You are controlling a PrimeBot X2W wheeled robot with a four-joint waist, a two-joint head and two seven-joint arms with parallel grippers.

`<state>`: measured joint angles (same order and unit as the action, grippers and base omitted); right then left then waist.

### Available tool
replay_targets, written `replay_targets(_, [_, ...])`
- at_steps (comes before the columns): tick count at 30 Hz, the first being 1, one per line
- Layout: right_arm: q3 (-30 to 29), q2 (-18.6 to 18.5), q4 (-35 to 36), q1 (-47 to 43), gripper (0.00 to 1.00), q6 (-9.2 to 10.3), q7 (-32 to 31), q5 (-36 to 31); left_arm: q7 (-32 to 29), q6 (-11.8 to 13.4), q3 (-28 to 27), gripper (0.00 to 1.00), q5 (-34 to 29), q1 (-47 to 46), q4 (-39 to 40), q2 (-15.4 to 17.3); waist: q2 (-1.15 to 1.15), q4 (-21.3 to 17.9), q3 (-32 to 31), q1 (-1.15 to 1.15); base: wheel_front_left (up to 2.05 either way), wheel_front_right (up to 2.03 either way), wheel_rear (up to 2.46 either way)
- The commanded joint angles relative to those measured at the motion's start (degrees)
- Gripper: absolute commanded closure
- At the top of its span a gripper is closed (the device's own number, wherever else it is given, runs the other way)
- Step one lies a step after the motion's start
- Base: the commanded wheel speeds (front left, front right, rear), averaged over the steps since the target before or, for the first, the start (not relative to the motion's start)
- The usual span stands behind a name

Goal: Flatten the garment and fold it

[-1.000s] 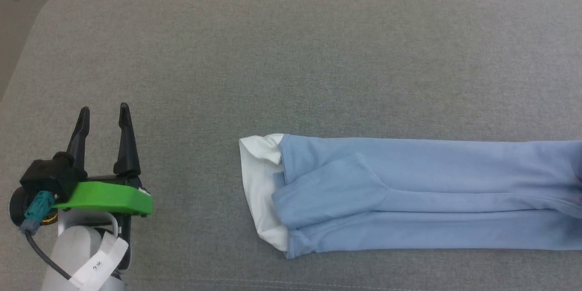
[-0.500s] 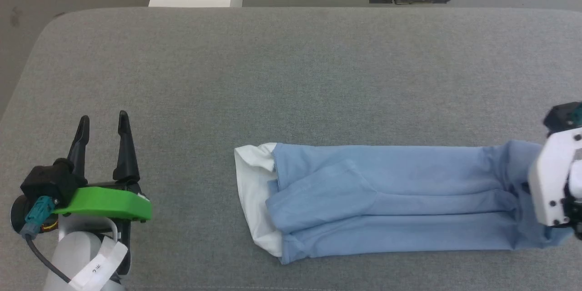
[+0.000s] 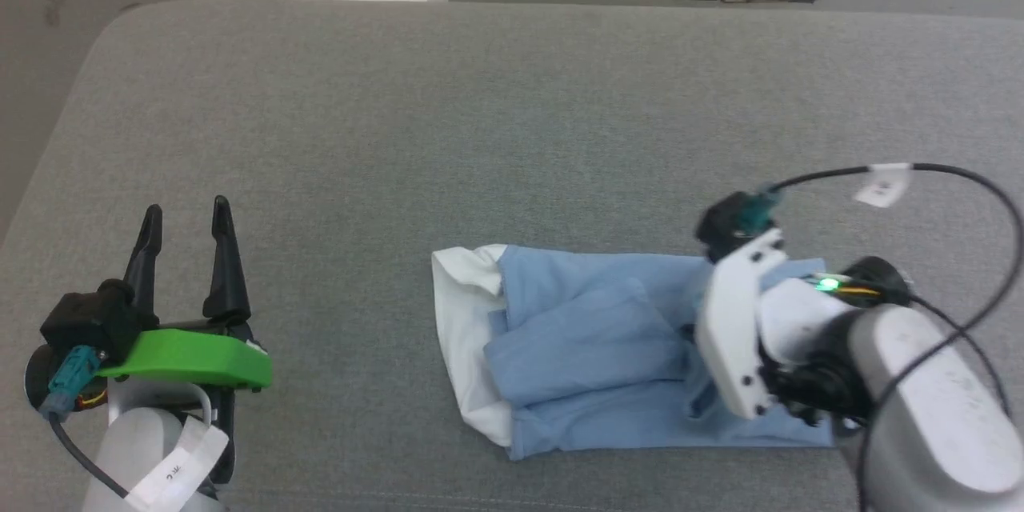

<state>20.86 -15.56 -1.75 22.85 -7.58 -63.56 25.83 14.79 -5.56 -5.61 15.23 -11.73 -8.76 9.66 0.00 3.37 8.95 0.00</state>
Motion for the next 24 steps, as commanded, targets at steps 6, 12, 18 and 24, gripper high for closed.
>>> replay_targets(6, [7.0,4.7,-7.8,5.8,1.00,0.09,4.6,0.0,0.2,-0.4,0.3,0.00,0.1,0.1,-0.5,-0.7,0.00,3.0,1.3,0.00,0.00,0.00,0.00])
replay_targets(12, [11.4,8.3,-14.9,10.3,1.00,0.09,8.4,-0.2,0.2,-0.6,0.3,0.00,0.4,-0.4,-1.0,-0.9,0.00,4.5,2.5,0.00,0.00,0.00,0.00])
replay_targets(18, [14.8,10.6,-22.7,12.7,1.00,0.09,11.6,0.0,0.2,-0.8,0.2,0.00,0.4,-0.6,-1.4,-1.1,0.00,5.1,3.3,0.00,0.00,0.00,0.00])
replay_targets(24, [17.2,12.0,-28.5,14.5,0.68,0.09,17.3,1.5,0.2,-0.9,0.2,0.00,0.3,-1.1,-1.8,-1.5,0.00,4.8,3.9,0.00,0.00,0.00,0.00])
